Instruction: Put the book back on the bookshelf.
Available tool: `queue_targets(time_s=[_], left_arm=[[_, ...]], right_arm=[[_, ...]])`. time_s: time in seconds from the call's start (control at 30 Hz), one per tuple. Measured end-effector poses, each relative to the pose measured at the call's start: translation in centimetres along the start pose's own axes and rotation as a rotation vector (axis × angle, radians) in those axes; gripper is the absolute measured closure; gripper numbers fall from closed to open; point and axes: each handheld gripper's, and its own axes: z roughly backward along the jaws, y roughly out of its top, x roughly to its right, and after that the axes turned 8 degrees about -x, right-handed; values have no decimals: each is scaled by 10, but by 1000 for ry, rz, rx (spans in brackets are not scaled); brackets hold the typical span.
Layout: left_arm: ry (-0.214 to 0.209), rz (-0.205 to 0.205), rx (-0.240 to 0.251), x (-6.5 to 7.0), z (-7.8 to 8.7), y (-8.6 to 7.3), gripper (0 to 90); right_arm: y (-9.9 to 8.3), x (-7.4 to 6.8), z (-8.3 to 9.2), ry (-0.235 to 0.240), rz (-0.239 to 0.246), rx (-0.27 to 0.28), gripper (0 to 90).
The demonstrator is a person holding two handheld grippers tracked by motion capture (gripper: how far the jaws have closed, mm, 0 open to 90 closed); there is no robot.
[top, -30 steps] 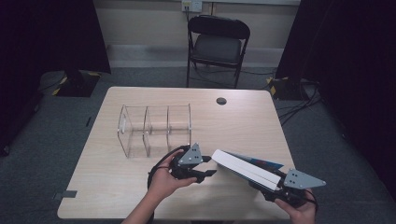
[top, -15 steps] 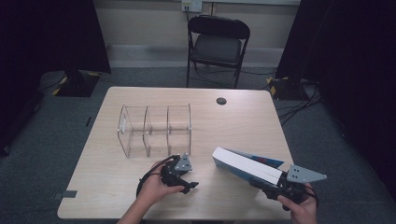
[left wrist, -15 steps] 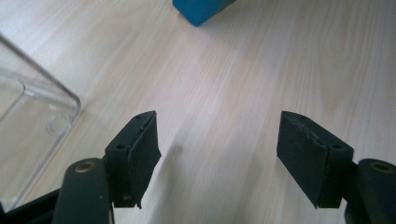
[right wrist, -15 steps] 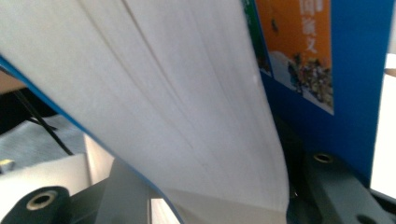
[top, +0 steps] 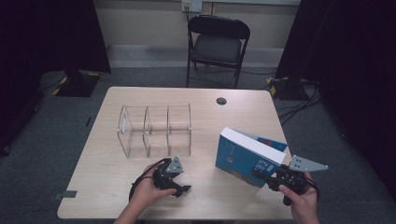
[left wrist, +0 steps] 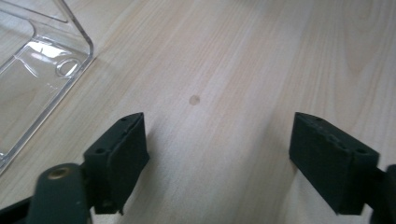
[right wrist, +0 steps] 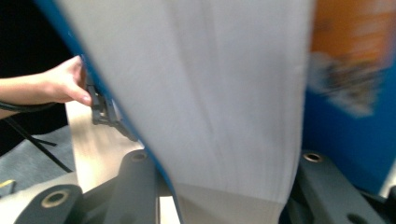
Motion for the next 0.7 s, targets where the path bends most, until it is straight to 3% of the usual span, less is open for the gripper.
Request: queue_targets(time_s=[0.17,0.2,0.27,0.3,0.33,0.37,0.43,0.47,0.5,0.53,0.63,0.7], left_arm=[[-4,5,51,-1,-3,-5,148],[-6,-9,46,-2,-2,-5,133],[-11,17,74,-1,-5,-6,118],[-7,-2,58,-2,-5,-5,98],[-10,10,70,-2,-6,-5,98],[-7,2,51,-2,-5,-4,73],[-7,39,73,0,-8,-3,53],[2,18,46,-2,-7,-3,35],[11,42,46,-2,-9,-2,13],[17,25,27,-3,-7,-2,0],[17,27,28,-3,-8,-2,0],[17,34,63,-2,-8,-1,43]], right_arm=[[1,5,-1,-6,24,9,605],[1,5,-1,-1,17,8,605],[1,6,-1,6,12,10,605],[1,7,-1,9,8,11,605],[1,7,-1,9,8,11,605],[1,8,-1,13,4,17,604],[0,9,-1,16,0,22,604],[0,9,-1,19,0,25,605],[0,10,-1,21,2,25,605],[1,11,-1,23,5,23,605],[1,11,-1,20,5,26,606],[0,13,-2,30,1,32,605]])
